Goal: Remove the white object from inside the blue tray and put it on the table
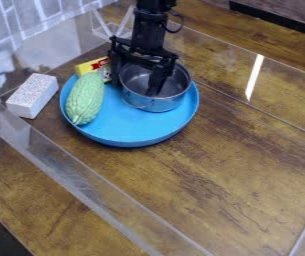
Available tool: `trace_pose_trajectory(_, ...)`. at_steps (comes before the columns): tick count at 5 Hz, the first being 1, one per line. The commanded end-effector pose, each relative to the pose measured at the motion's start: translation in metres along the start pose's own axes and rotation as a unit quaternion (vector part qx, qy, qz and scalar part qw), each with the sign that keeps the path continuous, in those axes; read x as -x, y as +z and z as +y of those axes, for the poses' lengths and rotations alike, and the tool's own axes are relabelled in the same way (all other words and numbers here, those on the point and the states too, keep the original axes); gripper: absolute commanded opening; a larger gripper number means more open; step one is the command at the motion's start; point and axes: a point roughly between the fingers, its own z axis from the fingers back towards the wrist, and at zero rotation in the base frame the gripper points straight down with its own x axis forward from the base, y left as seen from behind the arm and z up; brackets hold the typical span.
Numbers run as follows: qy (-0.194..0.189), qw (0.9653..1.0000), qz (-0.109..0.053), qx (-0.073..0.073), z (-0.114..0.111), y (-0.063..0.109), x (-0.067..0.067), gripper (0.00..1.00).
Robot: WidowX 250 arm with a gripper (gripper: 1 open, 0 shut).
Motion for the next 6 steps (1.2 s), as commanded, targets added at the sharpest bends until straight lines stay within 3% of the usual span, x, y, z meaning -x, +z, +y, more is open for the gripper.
trace_pose_trajectory(1,-0.013,0.9999,0.006,-0.007,-0.0205,-0.0071,-0.0007,1.0)
trace_pose_trajectory(6,-0.013,0.9998,0.009,-0.013,-0.0171,-0.0057,-0.004,1.0)
